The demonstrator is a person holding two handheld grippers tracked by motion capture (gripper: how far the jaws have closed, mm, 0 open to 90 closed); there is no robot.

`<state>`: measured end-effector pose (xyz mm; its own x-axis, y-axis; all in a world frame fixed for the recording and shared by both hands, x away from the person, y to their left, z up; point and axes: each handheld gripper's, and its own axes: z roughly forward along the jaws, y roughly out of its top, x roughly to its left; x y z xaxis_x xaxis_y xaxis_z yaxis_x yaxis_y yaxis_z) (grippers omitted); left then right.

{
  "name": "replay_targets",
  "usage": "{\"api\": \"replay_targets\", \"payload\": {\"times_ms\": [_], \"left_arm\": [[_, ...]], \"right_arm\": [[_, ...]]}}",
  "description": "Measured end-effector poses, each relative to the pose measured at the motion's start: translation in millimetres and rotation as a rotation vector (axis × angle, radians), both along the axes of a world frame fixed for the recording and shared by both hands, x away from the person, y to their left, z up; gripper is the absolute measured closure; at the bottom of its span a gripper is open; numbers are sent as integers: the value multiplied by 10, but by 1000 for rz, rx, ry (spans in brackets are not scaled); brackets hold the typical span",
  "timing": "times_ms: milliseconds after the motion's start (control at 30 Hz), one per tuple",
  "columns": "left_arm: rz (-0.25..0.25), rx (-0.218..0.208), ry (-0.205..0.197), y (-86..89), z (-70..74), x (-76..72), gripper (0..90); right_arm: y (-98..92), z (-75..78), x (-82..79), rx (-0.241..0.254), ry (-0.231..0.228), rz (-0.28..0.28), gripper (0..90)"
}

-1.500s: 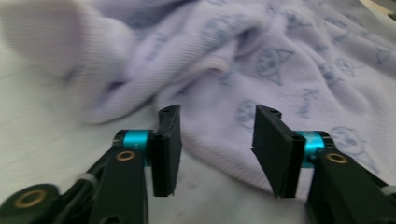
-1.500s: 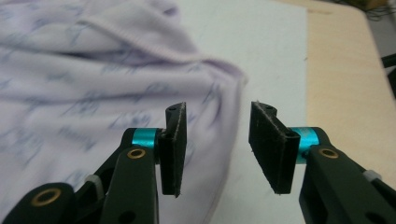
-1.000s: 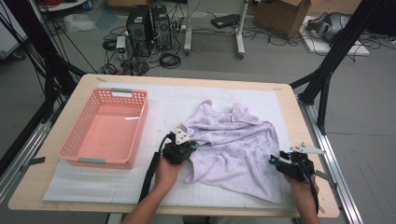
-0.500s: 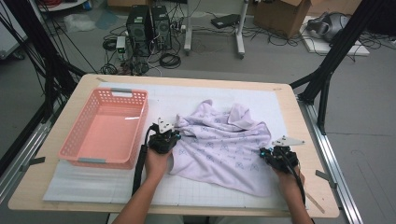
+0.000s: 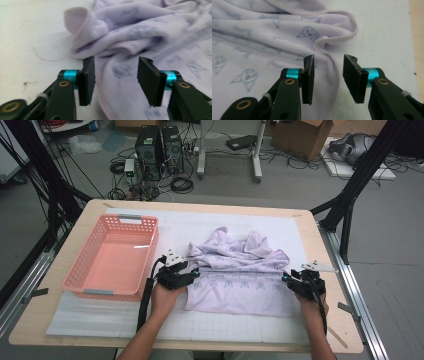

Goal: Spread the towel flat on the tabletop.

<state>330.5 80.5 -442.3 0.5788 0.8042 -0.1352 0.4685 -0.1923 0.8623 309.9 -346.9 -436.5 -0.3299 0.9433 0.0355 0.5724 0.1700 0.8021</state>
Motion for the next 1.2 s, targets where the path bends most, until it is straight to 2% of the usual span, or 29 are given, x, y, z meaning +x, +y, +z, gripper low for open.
{"api": "replay_targets", "payload": {"times_ms": [67,133,200,367,433,500,567,633,700,767,833,867,900,933,967,1100,1200], "left_arm": [[-30,13,2,13,15,-83,440],[-62,47,-4,36,16,-179,432],[-85,55,9,75,6,-265,432],[-98,10,34,171,-13,-412,432],[-117,18,35,183,-24,-441,431],[-129,27,38,177,-44,-465,432],[-135,17,49,170,-74,-482,432],[-139,39,54,132,-83,-497,437],[-160,51,73,91,-92,-494,440],[-180,99,89,46,-96,-480,472],[-150,130,70,27,-94,-503,521],[-124,139,64,29,-92,-512,591],[-113,127,69,39,-91,-510,681],[-136,98,88,59,-94,-509,803],[-128,98,88,63,-94,-528,871],[-114,111,74,115,-88,-689,875],[-108,77,75,224,-82,-831,876]], "right_arm": [[-23,32,-107,31,-9,-3,544],[-46,61,-224,62,-18,-3,521],[-57,74,-337,78,-18,4,496],[-54,9,-563,48,15,35,474],[-48,-30,-615,24,32,37,457],[-40,-67,-652,19,50,39,441],[-29,-94,-688,14,69,46,443],[-14,-127,-705,-10,84,51,450],[1,-143,-736,-33,62,52,489],[-16,-137,-733,-35,62,63,594],[-57,-136,-727,-21,63,72,700],[-71,-138,-727,-11,63,75,767],[-84,-140,-728,3,68,84,817],[-93,-140,-730,16,72,93,850],[-98,-141,-733,24,75,100,859],[-135,-136,-809,38,81,96,870],[-172,-105,-950,25,104,111,872]]}}
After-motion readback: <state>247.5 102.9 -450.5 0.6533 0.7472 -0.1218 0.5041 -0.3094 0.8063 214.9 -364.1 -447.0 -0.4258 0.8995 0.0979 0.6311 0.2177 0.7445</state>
